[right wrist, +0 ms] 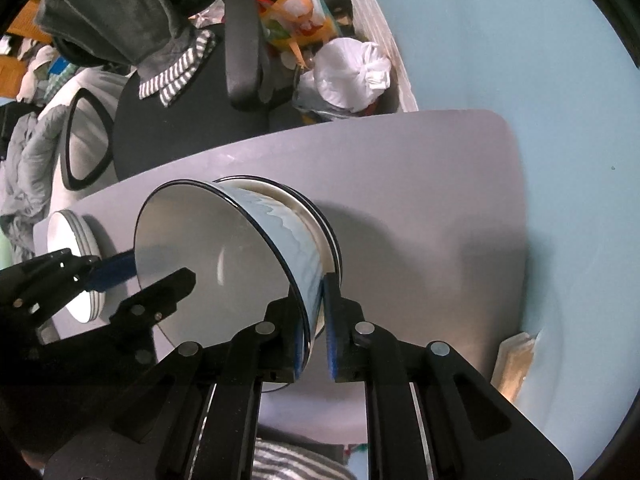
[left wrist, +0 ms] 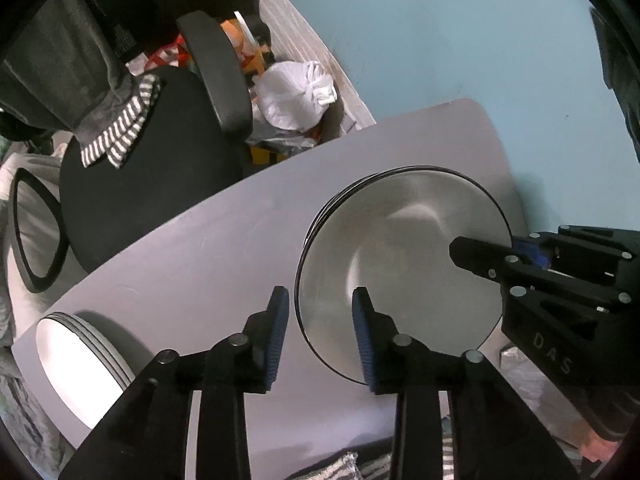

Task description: Organize plates and bowls

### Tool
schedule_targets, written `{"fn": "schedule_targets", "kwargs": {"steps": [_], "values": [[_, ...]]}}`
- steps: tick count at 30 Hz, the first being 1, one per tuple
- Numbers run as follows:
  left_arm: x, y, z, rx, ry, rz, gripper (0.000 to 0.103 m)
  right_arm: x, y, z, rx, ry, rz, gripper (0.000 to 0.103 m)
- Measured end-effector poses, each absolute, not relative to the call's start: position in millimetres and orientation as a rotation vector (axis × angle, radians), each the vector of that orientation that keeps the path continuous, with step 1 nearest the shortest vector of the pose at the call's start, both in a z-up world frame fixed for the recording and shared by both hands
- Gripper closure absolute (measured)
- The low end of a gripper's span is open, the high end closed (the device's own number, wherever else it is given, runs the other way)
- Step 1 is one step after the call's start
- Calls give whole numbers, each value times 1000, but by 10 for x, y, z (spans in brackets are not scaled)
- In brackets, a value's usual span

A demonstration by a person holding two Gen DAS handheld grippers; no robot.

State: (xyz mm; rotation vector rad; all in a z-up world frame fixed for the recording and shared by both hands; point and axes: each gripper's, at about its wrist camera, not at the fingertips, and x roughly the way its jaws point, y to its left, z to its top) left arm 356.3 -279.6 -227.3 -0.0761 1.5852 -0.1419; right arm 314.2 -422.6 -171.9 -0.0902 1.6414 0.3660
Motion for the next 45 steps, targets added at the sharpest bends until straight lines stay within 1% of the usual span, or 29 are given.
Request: {"fn": "schedule_targets", "kwargs": {"steps": [1,3,4,5,11,13,14,17,19,20,21,22,23,32,35,45], "values": [[3555,-2805,-2271,-69,1584,-144,70,3140,-4223,-1710,-96,1639,364,91],[3540,-2809,-2268,-59,1585,-135,67,3138,-4223,-1686,-109,1628,357,87],[3537,-2795,-2266,-60,1583,-125,63,3141,-4232,-1666,-112,1620,351,84],[3533,-2782,-2263,-61,1580,-119,62,3145,-4242,-1652,-105,1618,353,83],[3504,-2668,-2182,-83,1559,-91,61,3135,-4277,-1594,-102,1601,345,82],[3485,-2630,-2144,-100,1551,-82,61,3121,-4279,-1573,-104,1594,340,73],[3469,-2606,-2113,-112,1545,-73,60,3109,-4284,-1555,-107,1586,331,66],[3421,-2581,-2044,-130,1534,-72,60,3063,-4283,-1488,-118,1557,331,54],[3374,-2566,-1999,-139,1531,-76,59,3039,-4287,-1461,-129,1546,332,52],[3354,-2556,-1983,-144,1530,-77,57,3033,-4290,-1455,-134,1543,329,52],[3338,-2548,-1968,-146,1528,-76,55,3021,-4298,-1446,-141,1539,325,49],[3310,-2526,-1949,-147,1522,-71,49,3017,-4305,-1441,-143,1538,323,46],[3294,-2512,-1938,-147,1517,-68,47,3008,-4321,-1431,-141,1533,319,41],[3113,-2346,-1925,-177,1513,-57,47,2896,-4442,-1378,-116,1515,301,40],[3079,-2328,-1926,-200,1510,-78,44,2835,-4494,-1353,-94,1498,293,37],[3203,-2274,-2112,-304,1548,-113,43,2839,-4571,-1490,-55,1524,314,36]]}}
